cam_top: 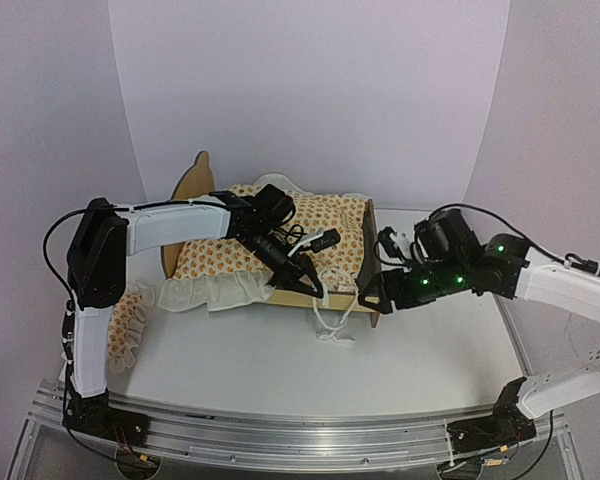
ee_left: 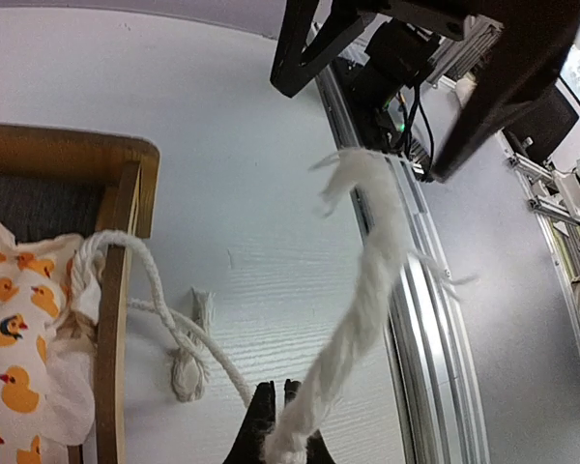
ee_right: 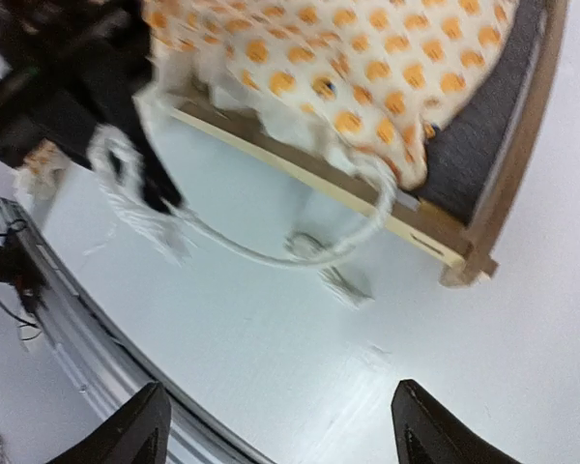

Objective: Set up the pet bed

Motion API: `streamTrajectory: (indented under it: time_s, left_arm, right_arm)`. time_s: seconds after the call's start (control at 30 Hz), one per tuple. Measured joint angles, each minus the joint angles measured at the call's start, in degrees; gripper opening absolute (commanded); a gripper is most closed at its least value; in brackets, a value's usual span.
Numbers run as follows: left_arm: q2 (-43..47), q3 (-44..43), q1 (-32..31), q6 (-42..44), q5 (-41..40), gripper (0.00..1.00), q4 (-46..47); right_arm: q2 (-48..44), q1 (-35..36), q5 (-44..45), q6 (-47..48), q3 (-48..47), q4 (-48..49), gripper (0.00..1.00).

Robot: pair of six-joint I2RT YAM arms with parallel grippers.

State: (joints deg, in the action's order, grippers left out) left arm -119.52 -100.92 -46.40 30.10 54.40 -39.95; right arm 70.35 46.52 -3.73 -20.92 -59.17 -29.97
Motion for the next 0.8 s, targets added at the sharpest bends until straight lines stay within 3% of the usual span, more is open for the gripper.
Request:
streamTrajectory:
  time_s: [0.13,0.3,0.63,0.73,0.8]
  left_arm:
    - [0.1,4.4,0.8,3.0,-1.7,0.0,-0.1]
    - [0.1,7.2,0.8,5.5,-2.5,0.0,0.3]
    - [1.3,12.1,1.3,6.4,-4.6,0.0,2.0]
    - [1.8,13.2,1.4,6.3,-4.8,0.0,2.7]
    - [1.8,13.6,1.4,6.0,-5.0,0.0,3.2]
  right_arm:
    - [0.6,4.1,6.9,-4.9,7.9,-0.6,0.82]
    - [6.7,13.3,13.4,3.2,10.7,8.5,0.78]
    - [21.5,12.4,18.8,15.1,12.9,20.2,0.8]
    - [22.8,11.1,18.6,16.4,12.9,21.8,0.74]
    - [23.7,9.8,17.7,17.1,12.7,23.0,0.65]
